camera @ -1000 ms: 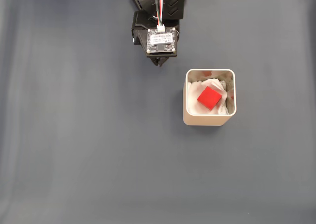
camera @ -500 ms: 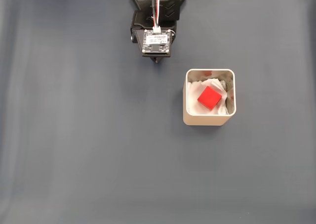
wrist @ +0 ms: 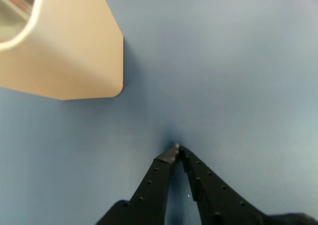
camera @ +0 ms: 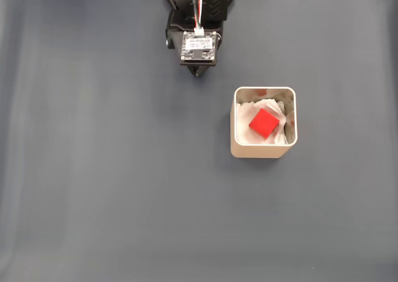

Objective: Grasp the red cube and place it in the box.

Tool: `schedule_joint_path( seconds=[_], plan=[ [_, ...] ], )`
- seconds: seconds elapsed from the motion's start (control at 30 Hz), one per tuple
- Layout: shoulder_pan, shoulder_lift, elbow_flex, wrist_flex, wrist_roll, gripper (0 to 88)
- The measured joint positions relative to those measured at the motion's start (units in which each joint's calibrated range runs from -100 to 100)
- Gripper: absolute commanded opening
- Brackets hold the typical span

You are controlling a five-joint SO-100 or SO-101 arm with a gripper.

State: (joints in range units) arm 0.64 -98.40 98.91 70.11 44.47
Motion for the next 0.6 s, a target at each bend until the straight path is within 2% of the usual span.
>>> schedule_joint_path(
  seconds=[0.13, 0.6],
  plan=[
    [0.1, -1.2, 0.0, 3.3, -0.4, 0.6],
    [0.1, -1.4, 0.0, 4.4, 1.0, 0.8]
  ],
)
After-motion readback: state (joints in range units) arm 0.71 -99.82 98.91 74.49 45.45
